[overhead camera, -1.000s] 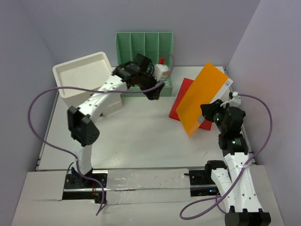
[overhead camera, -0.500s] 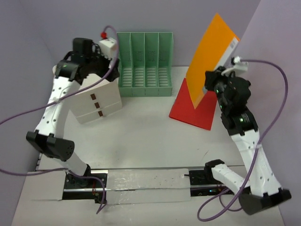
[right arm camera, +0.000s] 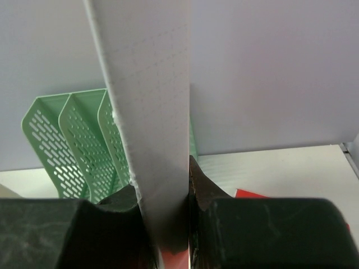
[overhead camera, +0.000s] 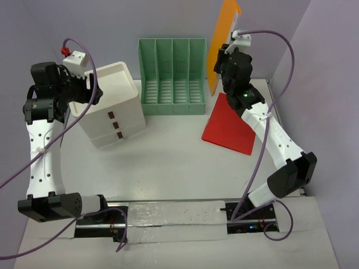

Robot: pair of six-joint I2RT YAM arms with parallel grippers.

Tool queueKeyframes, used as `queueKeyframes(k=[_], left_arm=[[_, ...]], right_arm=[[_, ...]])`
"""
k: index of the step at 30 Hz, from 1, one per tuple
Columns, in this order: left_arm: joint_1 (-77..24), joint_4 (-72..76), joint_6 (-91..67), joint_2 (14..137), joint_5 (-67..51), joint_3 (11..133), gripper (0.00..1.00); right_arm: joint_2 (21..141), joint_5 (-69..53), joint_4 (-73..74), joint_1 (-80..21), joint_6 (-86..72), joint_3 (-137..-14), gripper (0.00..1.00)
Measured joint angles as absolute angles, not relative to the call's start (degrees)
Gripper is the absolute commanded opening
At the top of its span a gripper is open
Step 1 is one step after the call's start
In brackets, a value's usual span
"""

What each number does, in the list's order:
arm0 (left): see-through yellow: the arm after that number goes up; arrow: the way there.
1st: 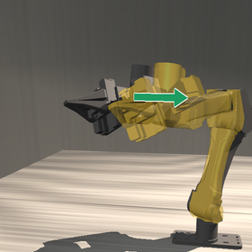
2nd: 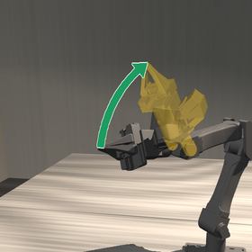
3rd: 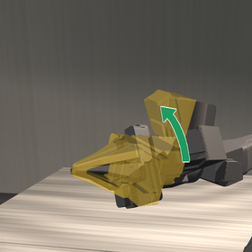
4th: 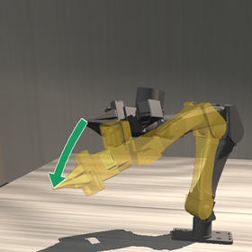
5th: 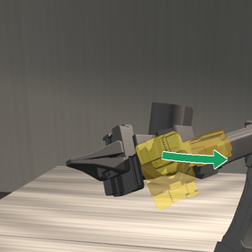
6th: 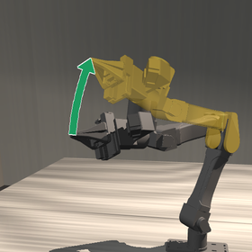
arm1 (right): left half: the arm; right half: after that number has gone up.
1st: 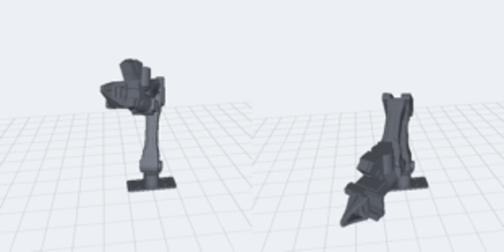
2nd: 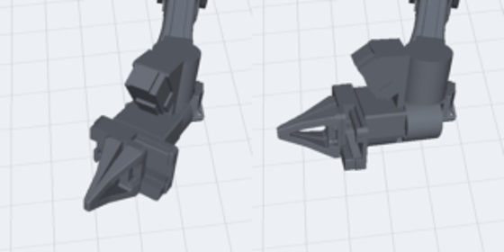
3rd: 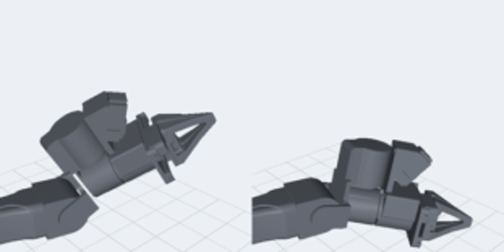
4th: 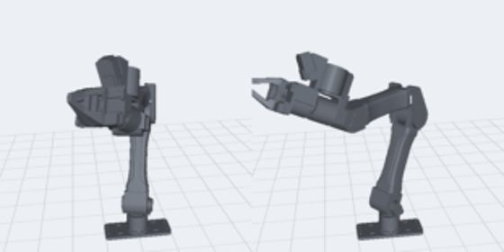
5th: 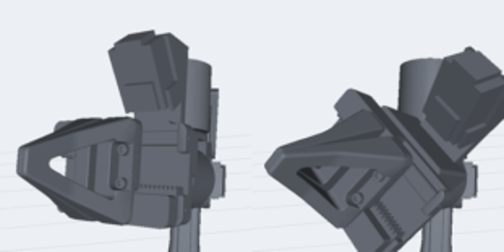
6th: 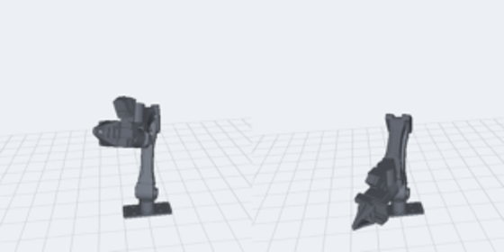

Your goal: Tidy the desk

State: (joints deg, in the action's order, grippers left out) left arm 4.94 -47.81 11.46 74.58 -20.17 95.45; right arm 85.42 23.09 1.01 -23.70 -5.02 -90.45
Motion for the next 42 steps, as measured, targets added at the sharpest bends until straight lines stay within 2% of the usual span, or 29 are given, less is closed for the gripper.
queueKeyframes(k=[15, 32, 42], left_arm=[[8.99, -46.87, 10.68, 78.54, -25.54, 95.18, 0.78], [9.97, -46.5, 10.98, 80.42, -27.74, 95.04, 0.78], [10.16, -46.54, 11.3, 82.13, -28.77, 95.04, 0.78]], right_arm=[[92.02, 24.79, -9.15, -26.76, 0.19, -91.77, 0.0], [112.49, 25.45, -19.64, -26.99, 5.19, -96.77, 0.0], [114.18, 26.63, -34.96, -27.24, 7.12, -89.58, 0.0]])
